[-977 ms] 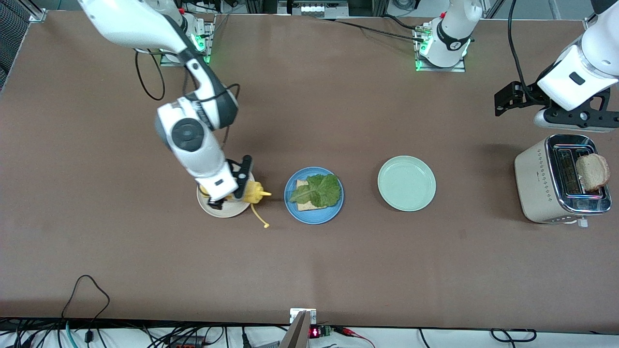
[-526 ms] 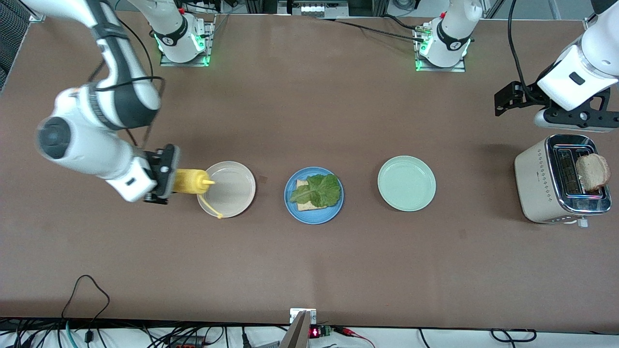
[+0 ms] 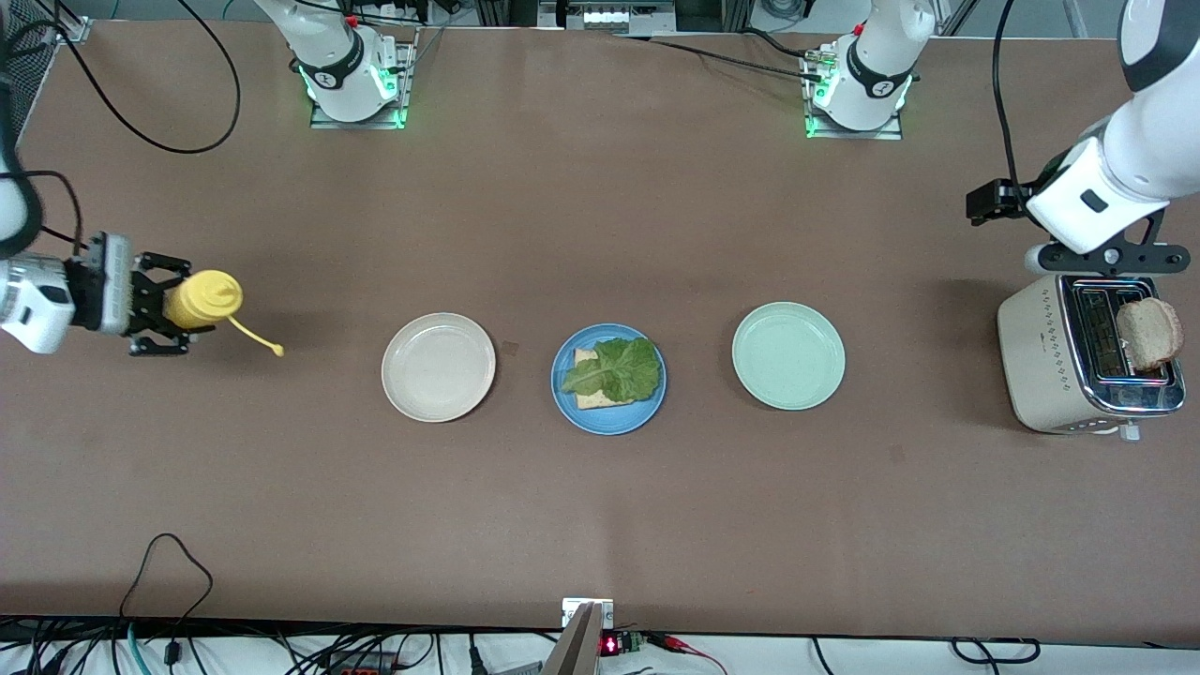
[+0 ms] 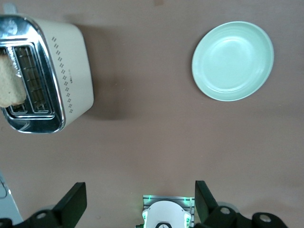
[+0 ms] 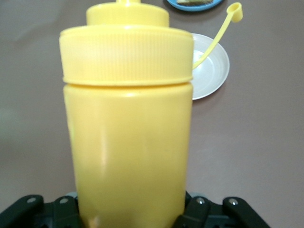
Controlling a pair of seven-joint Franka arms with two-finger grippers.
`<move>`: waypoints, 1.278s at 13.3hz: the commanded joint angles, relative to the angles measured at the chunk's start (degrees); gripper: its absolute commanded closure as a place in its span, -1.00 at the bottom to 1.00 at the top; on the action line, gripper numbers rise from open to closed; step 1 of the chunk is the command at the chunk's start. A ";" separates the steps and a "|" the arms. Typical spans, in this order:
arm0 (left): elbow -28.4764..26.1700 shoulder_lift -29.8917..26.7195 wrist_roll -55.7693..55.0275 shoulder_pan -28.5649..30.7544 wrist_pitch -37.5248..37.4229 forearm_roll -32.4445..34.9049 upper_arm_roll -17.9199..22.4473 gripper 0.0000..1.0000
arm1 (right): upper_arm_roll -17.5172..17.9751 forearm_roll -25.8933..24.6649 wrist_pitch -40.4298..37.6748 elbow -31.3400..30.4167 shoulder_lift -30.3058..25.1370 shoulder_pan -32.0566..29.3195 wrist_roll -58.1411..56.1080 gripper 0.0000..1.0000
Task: Make sandwich in blue plate with both arms
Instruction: 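Return the yellow bottle to its spot with the right gripper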
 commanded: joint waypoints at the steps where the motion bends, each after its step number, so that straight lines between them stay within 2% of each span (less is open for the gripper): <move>1: 3.33 4.98 0.45 4.63 -1.99 0.37 -0.06 -1.00 | 1.69 6.04 -4.26 -0.29 2.91 -7.59 -10.80 1.00; 3: 7.54 10.26 1.14 7.27 -1.99 1.15 -0.06 -1.00 | 1.69 7.64 -5.40 0.06 6.51 -11.65 -19.08 1.00; 6: 8.70 13.61 6.84 14.64 -0.33 2.46 -0.06 -1.00 | 1.78 10.72 -6.64 0.41 12.75 -15.61 -24.98 1.00; 8: 8.36 13.97 16.21 17.65 5.96 4.31 -0.06 -1.00 | 1.69 14.57 -9.01 1.90 18.72 -17.28 -28.32 1.00; 11: 8.09 15.72 27.13 23.09 12.31 3.35 -0.15 -1.00 | 1.69 15.47 -11.11 2.96 23.66 -18.87 -30.27 1.00; 15: 8.00 20.03 33.74 28.28 17.86 3.09 -0.50 -0.78 | 1.43 16.79 -14.90 6.48 29.55 -20.37 -30.62 1.00; 17: 8.00 21.52 36.82 30.21 19.44 0.21 -0.59 -0.64 | 1.43 17.40 -15.16 6.48 31.31 -20.72 -30.62 0.97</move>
